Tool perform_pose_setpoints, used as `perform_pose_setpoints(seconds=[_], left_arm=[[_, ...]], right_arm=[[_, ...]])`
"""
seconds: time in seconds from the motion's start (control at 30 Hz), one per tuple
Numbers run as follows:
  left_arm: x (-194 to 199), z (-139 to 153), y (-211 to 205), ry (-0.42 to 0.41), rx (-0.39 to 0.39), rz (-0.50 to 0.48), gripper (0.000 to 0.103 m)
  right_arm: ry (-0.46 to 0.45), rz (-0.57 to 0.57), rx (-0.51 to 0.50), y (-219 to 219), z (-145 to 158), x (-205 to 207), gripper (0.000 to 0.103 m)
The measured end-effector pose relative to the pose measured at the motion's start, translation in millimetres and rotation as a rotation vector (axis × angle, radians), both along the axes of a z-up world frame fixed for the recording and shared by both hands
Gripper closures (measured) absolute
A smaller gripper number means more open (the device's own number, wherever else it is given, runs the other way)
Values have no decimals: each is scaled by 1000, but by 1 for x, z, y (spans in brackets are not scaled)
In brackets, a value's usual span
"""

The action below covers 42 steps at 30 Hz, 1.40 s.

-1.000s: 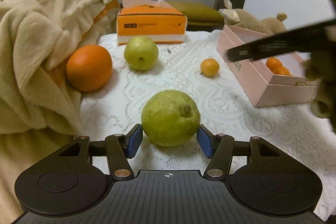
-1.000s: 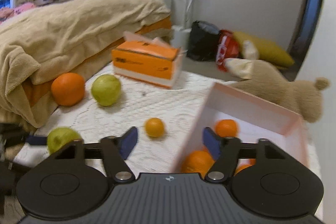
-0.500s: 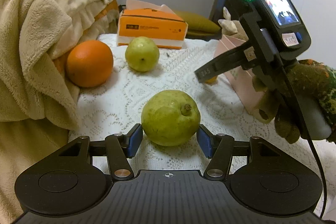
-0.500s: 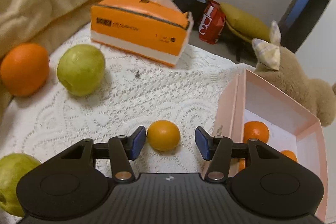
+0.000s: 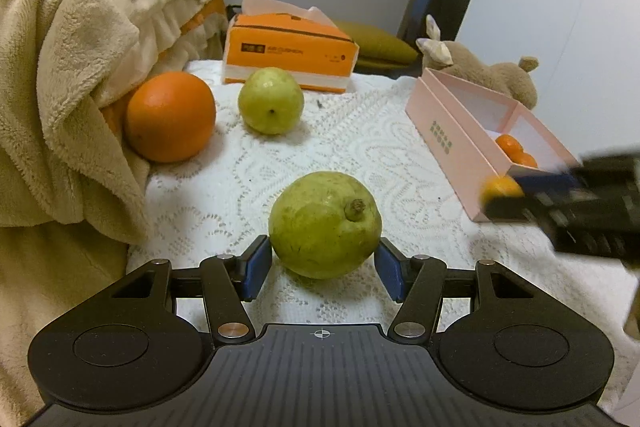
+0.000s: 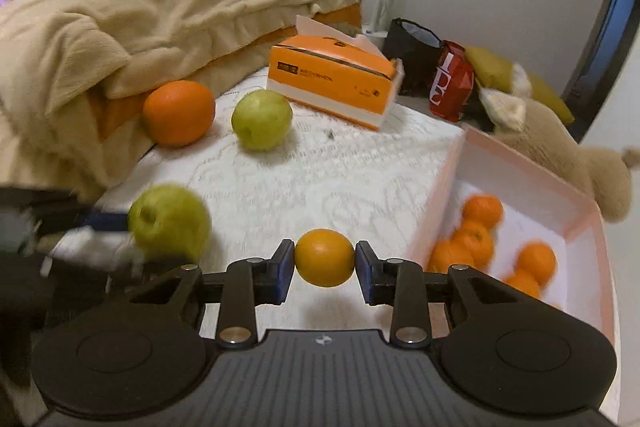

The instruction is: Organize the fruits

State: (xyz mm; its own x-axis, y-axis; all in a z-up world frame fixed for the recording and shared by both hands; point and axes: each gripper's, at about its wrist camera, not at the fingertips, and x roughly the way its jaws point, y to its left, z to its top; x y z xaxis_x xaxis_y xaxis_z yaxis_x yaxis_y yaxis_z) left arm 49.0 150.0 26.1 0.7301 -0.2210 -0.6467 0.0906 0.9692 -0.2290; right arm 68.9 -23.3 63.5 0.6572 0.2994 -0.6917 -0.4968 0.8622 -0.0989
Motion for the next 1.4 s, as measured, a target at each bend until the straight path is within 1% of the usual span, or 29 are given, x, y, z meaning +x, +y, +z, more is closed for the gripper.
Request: perform_pose_setpoints(seconds=[0.07,0.17,0.27,0.3,0.33,0.37,0.4,0.43,0.47,0.5,0.6,0.67,0.73,0.83,0.93,1.03,1.07,1.17,1.33,1.4], left_arm=[[1,0,1,5,-11,-8,41],[3,2,5,16,-55,-17,39],[7,6,7,35,-93,-27,37],[8,7,6,39,-93,-29,37],[8,9,5,42,-92,-33,37],[9,11,3,43,-91,-39,37],[10,13,2,42,-90,-44,37],[10,15,0,37,-88,-46,38],[12,17,-3,30,-79,-49,37],[13,18,-8,19,-52,-54,37],[21,19,-25,-16,41,-66,36],[27,19,-38,-47,110,-80,36],[34,20,-48,-65,162,-94,36],[41,21,-61,-92,215,-131,36],[47,20,-73,-124,285,-197,35],[52,16,-80,-127,358,-228,35],[54,14,-80,-122,382,-232,34],[60,9,-78,-98,415,-224,33],[72,4,-74,-90,393,-179,34],[79,-1,-75,-80,421,-164,34]], right_arm=[[-3,-27,2,-19,-8,-12,71],[-1,-67,1,-44,-24,-23,70],[-2,-107,23,-65,-41,-23,70],[-12,-115,25,-68,-46,-24,68],[-29,-116,32,-70,-50,-25,55],[-40,-116,37,-71,-53,-26,47],[-53,-112,47,-71,-55,-26,36],[-60,-109,55,-70,-57,-27,32],[-59,-104,60,-69,-60,-26,32],[-52,-104,62,-67,-63,-23,31],[-51,-125,87,-70,-66,-22,24],[-28,-135,117,-76,-67,-18,23],[-11,-152,141,-81,-69,-17,19],[-7,-165,154,-84,-70,-17,18],[-9,-164,143,-82,-70,-17,16],[-9,-167,142,-82,-71,-18,16],[-8,-168,143,-82,-71,-17,15],[-8,-171,141,-81,-71,-17,15],[-7,-177,136,-81,-71,-17,13],[-6,-179,136,-81,-71,-17,13]])
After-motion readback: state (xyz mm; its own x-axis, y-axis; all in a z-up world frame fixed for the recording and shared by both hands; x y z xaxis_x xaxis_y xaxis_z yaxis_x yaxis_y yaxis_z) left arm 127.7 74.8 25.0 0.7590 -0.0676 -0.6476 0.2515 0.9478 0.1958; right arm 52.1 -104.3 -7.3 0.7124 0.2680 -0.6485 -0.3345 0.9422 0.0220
